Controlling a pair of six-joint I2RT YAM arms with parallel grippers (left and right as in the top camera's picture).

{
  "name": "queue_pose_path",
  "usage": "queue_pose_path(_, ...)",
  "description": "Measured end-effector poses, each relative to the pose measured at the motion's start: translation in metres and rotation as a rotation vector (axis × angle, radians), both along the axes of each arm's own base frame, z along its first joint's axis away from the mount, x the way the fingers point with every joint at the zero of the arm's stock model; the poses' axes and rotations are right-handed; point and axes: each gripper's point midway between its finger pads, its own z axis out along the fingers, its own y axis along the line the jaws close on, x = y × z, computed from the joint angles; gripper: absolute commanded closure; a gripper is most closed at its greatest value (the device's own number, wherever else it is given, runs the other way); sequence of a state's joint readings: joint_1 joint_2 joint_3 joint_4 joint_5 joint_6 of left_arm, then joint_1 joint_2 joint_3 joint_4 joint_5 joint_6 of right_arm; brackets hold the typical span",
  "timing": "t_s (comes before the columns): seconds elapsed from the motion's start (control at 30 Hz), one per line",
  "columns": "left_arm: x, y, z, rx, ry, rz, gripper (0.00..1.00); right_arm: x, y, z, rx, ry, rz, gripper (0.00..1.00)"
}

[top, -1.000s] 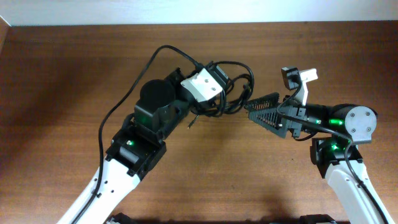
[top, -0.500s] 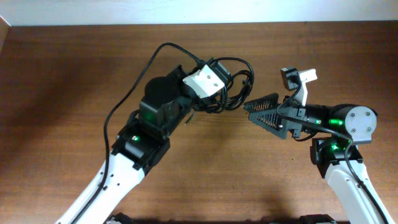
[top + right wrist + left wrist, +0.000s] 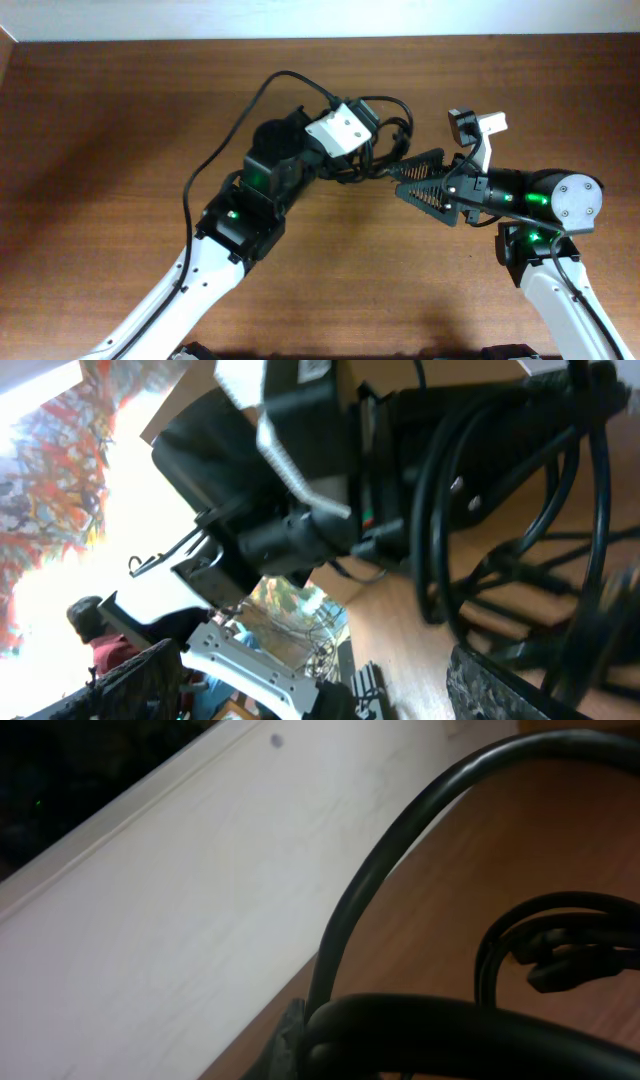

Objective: Untangle cables

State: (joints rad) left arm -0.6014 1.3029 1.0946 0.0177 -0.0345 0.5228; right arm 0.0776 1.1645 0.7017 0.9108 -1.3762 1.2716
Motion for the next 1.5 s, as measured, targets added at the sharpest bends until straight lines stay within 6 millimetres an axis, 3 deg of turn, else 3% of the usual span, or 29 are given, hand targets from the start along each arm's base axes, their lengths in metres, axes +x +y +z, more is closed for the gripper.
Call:
queue_pose_path(0.2,-0.014,-0.014,0.007,-0.009,-0.015,-0.039,1.00,0.022,0.001,-0.022,-0.005,0.073,-0.014,0.19)
queue_pose_path(0.33,-0.010,0.010,0.023,-0.015,-0.057,0.086,1.00,0.035,0.001,-0.039,-0.011,0.136,-0.016,0.19)
queue_pose_path(0.47,-0.002,0.047,0.040,-0.027,-0.100,0.252,1.00,0.037,0.001,-0.041,-0.012,0.146,-0.017,0.18)
queue_pose_path(0.53,0.000,0.053,0.042,-0.028,-0.104,0.275,1.00,0.037,0.001,-0.041,-0.012,0.146,-0.017,0.18)
queue_pose_path(0.73,-0.005,0.040,0.039,-0.031,-0.090,0.193,1.00,0.037,0.001,-0.041,-0.012,0.146,-0.016,0.18)
queue_pose_path(1.0,-0.007,0.033,0.020,0.006,-0.033,0.156,1.00,0.035,0.001,-0.042,-0.016,0.146,-0.004,0.18)
queue_pose_path(1.17,-0.009,0.018,0.008,0.013,0.002,0.075,1.00,0.034,0.001,-0.042,-0.018,0.148,0.001,0.25)
queue_pose_path(1.5,-0.010,0.011,0.005,0.012,0.011,0.042,1.00,0.030,0.002,-0.040,-0.021,0.123,0.016,0.31)
